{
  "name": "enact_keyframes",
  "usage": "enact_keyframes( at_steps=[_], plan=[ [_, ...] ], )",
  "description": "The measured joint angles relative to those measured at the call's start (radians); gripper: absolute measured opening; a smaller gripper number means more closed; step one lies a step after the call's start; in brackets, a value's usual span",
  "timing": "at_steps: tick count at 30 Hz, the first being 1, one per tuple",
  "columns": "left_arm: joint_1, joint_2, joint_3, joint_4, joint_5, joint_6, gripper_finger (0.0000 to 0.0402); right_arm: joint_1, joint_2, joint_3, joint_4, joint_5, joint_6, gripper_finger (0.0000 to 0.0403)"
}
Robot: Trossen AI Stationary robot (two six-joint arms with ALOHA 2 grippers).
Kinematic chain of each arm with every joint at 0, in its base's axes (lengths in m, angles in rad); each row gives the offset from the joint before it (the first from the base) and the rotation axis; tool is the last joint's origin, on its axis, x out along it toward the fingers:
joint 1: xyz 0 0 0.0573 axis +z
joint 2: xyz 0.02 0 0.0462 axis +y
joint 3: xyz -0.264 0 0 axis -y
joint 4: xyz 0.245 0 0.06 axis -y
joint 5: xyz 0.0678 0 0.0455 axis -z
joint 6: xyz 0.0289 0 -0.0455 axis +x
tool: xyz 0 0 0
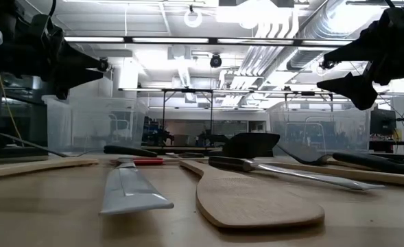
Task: Pick & Place Kitchen Items
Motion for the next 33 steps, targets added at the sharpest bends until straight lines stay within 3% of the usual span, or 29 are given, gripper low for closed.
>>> enact_keyframes(
  at_steps=[9, 17, 22, 33],
  plan=[
    [0.000, 0.000, 0.000, 0.000, 0.000, 0.000, 0.0163, 0.000, 0.000, 0.000, 0.008, 0.000, 0.015, 0.0325],
    [0.000, 0.000, 0.000, 0.000, 0.000, 0.000, 0.0163, 0.000, 0.000, 0.005, 0.032, -0.154, 0.288, 0.0325],
    [0.000, 0.000, 0.000, 0.000, 0.000, 0.000, 0.0163, -0.001, 0.032, 0.099, -0.158, -0.180, 0.429, 0.0325],
    [0.000, 0.000, 0.000, 0.000, 0.000, 0.000, 0.0163, -0.053, 0.233, 0.323, -0.419, -0.176, 0.497, 0.0325]
  ],
)
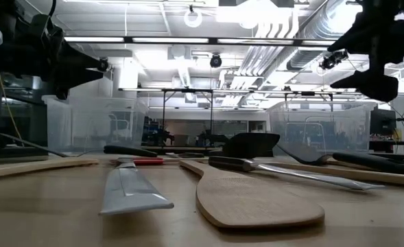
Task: Pick & Place Kitchen Items
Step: Put the right black spatula into the top right transparent bin
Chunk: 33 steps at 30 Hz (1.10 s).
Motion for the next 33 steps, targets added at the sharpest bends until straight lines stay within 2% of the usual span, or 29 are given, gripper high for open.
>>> enact_keyframes(
  at_steps=[5, 12, 16, 25, 33],
  plan=[
    [0.000, 0.000, 0.000, 0.000, 0.000, 0.000, 0.0163, -0.035, 0.120, 0.099, -0.123, -0.016, 0.088, 0.0325],
    [0.000, 0.000, 0.000, 0.000, 0.000, 0.000, 0.0163, -0.089, 0.259, 0.150, -0.176, -0.087, 0.181, 0.0325],
    [0.000, 0.000, 0.000, 0.000, 0.000, 0.000, 0.0163, -0.087, 0.355, 0.195, -0.202, -0.086, 0.199, 0.0325],
    [0.000, 0.000, 0.000, 0.000, 0.000, 0.000, 0.0163, -0.087, 0.629, 0.392, -0.466, -0.031, 0.221, 0.0325],
    [0.000, 0.000, 0.000, 0.000, 0.000, 0.000, 0.0163, -0.070, 0.823, 0.452, -0.518, -0.029, 0.230, 0.0325]
  ],
)
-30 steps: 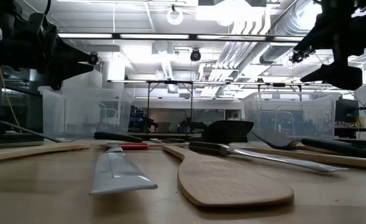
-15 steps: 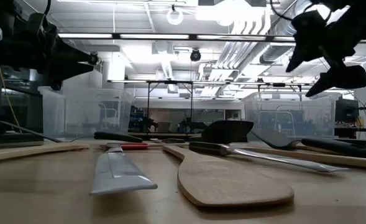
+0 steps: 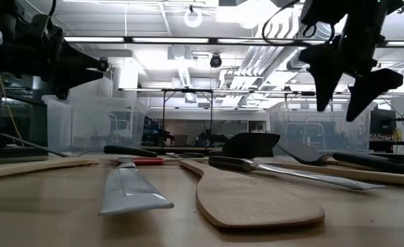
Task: Pick & Place Kitchen Items
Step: Put the right black spatula into the top right transparent bin
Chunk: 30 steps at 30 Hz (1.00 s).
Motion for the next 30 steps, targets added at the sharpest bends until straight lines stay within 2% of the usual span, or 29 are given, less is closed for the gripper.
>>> enact_keyframes(
  at_steps=[15, 30],
  plan=[
    [0.000, 0.000, 0.000, 0.000, 0.000, 0.000, 0.0163, 0.063, 0.185, 0.000, -0.012, -0.047, 0.120, 0.0325],
    [0.000, 0.000, 0.000, 0.000, 0.000, 0.000, 0.0163, 0.062, 0.305, 0.000, 0.108, -0.084, 0.147, 0.0325]
  ],
)
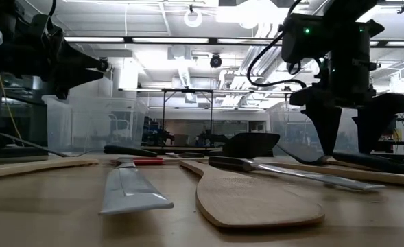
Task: Pick & Place Kitchen Items
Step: Put the right black spatula into the top right transparent bin
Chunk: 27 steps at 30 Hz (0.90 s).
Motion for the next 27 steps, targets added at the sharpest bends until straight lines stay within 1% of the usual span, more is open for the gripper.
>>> enact_keyframes(
  at_steps=[5, 7, 9, 13, 18, 22, 27],
  plan=[
    [0.000, 0.000, 0.000, 0.000, 0.000, 0.000, 0.0163, 0.000, 0.009, 0.000, 0.015, 0.002, -0.001, 0.0325],
    [0.000, 0.000, 0.000, 0.000, 0.000, 0.000, 0.0163, 0.000, 0.009, 0.000, 0.025, 0.003, -0.001, 0.0318],
    [0.000, 0.000, 0.000, 0.000, 0.000, 0.000, 0.0163, 0.000, 0.009, 0.000, 0.027, 0.004, -0.002, 0.0303],
    [0.000, 0.000, 0.000, 0.000, 0.000, 0.000, 0.0163, 0.000, 0.009, 0.000, 0.028, 0.005, -0.006, 0.0260],
    [0.000, 0.000, 0.000, 0.000, 0.000, 0.000, 0.0163, 0.000, 0.009, 0.000, 0.029, 0.029, -0.008, 0.0214],
    [0.000, 0.000, 0.000, 0.000, 0.000, 0.000, 0.0163, 0.000, 0.012, 0.000, 0.029, 0.034, -0.008, 0.0194],
    [0.000, 0.000, 0.000, 0.000, 0.000, 0.000, 0.0163, 0.008, 0.037, 0.000, 0.036, 0.023, -0.008, 0.0188]
  ],
)
